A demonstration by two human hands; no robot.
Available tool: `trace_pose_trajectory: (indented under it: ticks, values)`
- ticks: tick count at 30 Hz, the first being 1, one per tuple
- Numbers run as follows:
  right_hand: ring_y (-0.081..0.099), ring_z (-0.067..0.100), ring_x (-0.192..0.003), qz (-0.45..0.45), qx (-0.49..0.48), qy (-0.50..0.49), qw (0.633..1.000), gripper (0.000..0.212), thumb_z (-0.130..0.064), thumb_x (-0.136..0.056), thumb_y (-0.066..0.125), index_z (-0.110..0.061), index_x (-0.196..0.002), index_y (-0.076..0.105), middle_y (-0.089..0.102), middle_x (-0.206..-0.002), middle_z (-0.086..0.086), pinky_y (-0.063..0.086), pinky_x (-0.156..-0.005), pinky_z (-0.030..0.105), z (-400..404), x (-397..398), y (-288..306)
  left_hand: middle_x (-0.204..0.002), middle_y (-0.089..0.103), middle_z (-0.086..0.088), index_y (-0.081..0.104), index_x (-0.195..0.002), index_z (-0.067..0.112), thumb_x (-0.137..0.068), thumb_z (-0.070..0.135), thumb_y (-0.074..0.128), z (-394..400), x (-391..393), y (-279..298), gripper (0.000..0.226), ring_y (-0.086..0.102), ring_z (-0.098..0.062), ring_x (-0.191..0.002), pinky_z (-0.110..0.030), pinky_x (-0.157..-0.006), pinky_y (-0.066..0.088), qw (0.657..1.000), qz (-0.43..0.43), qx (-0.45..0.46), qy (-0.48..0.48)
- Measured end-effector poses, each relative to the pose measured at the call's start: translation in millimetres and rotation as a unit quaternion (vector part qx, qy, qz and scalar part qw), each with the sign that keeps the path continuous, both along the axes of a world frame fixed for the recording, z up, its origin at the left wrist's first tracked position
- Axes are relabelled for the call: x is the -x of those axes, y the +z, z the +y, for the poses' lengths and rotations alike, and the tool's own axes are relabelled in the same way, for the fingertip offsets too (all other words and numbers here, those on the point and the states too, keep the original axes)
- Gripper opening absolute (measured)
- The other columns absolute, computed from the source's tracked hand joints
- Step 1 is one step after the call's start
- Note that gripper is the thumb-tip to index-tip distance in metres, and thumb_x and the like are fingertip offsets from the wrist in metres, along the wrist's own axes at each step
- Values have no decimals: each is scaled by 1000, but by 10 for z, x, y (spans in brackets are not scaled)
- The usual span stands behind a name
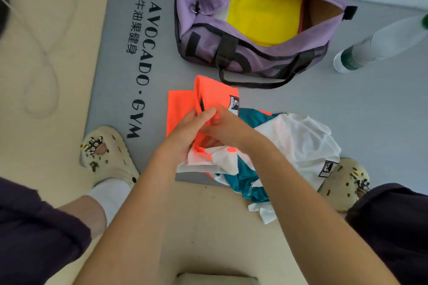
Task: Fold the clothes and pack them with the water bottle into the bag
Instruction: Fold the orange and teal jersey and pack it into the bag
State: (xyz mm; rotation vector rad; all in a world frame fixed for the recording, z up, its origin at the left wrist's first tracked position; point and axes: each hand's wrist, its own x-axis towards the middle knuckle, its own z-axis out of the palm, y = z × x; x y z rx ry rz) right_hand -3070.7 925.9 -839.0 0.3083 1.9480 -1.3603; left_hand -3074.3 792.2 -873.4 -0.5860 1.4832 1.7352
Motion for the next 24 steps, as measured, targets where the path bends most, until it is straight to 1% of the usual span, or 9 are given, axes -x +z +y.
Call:
trace_pose_trajectory:
  ticks: [3, 5, 7, 9, 11, 14, 18, 22, 24]
  values:
    - [70, 31, -76, -106, 132, 21, 985, 17, -6, -95, 57, -19, -106, 54, 66, -96, 6, 59, -71, 44, -227, -3, 6, -93, 76, -5, 72, -97, 18, -87, 24, 72, -246, -11, -155, 12, 73, -21, -89, -36, -80, 57, 996, -6, 54, 75]
    - [71, 31, -66, -144, 80, -4, 986, 24, -12, -96, 56, -18, -119, 51, 68, -97, 7, 56, -55, 32, -200, -11, -60, -96, 75, -10, 70, -108, 11, -91, 17, 67, -375, -13, -287, 18, 72, -23, -87, -37, -80, 58, 994, -13, 66, 87]
    - [67, 25, -51, -107, -36, -62, 992, 20, -13, -93, 55, -12, -113, 55, 69, -84, 11, 51, -45, 26, -63, -33, -156, -90, 74, -3, 69, -106, 11, -92, 13, 65, -471, -10, -399, 14, 72, -12, -74, -30, -71, 59, 993, -8, 83, 81]
    - [65, 26, -54, -58, -127, -127, 982, 14, -13, -91, 55, -6, -103, 57, 69, -84, 17, 54, -49, 30, 110, -62, -279, -91, 72, -1, 69, -95, 19, -92, 16, 67, -566, -5, -483, 4, 70, -8, -74, -26, -71, 58, 990, 7, 120, 72]
    - [69, 32, -70, -48, -164, -150, 974, 21, -21, -91, 62, -2, -100, 57, 69, -90, 20, 59, -61, 37, 201, -91, -420, -93, 71, 0, 67, -92, 22, -92, 22, 67, -650, -11, -568, 0, 68, -11, -79, -27, -73, 56, 980, 40, 192, 45]
    - [69, 33, -81, -83, -145, -146, 975, 42, -38, -89, 67, 1, -100, 59, 69, -94, 21, 59, -77, 46, 83, -100, -565, -85, 66, 8, 62, -91, 23, -96, 28, 60, -695, -20, -655, 7, 60, -7, -75, -24, -64, 46, 954, 95, 285, 17]
    - [66, 32, -91, -81, -159, -196, 964, 50, -43, -84, 73, 1, -103, 63, 69, -100, 16, 54, -85, 47, -81, -96, -736, -84, 61, 10, 58, -98, 23, -100, 29, 50, -670, -4, -703, 11, 58, -16, -81, -29, -70, 42, 937, 133, 322, -4]
    - [67, 24, -83, -126, -59, -260, 955, 41, -34, -80, 79, -2, -102, 67, 73, -103, 13, 52, -63, 30, -160, -89, -771, -92, 65, -2, 53, -103, 14, -100, 37, 47, -663, 47, -705, 24, 62, -28, -91, -37, -77, 47, 922, 144, 358, -43]
    - [70, 23, -90, -120, 9, -302, 946, 35, -25, -79, 80, -6, -106, 68, 73, -107, 11, 58, -75, 34, -160, -87, -754, -104, 67, -8, 50, -110, 12, -97, 44, 52, -661, 83, -683, 34, 63, -31, -96, -42, -83, 50, 915, 121, 377, -74]
